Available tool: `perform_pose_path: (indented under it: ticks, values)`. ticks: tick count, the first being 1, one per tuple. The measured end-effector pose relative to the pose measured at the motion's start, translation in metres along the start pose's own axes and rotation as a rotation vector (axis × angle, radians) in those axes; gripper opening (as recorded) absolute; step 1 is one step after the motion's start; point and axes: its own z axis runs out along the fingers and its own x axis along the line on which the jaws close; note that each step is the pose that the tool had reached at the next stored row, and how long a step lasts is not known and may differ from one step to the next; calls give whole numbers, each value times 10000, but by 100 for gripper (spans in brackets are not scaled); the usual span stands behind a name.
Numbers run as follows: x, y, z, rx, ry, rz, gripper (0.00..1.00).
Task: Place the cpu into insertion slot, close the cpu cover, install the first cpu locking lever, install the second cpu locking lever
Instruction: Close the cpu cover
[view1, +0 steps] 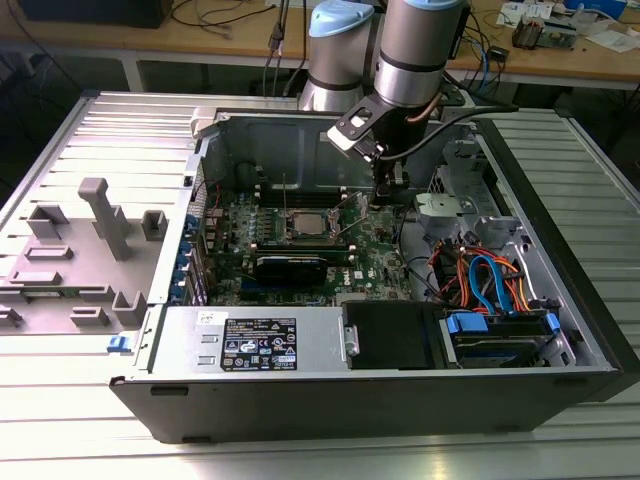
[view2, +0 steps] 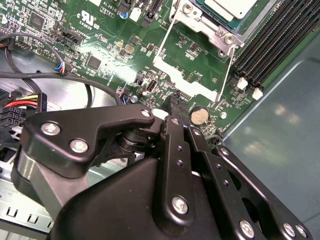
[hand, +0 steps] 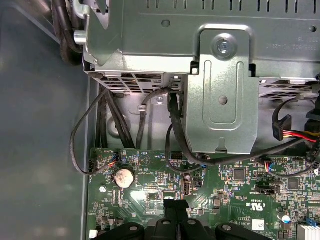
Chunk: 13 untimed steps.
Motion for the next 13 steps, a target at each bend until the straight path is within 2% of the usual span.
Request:
perform_pose_path:
  ticks: [13]
  values:
    - [2, -38, 0, -1, 24, 0, 11]
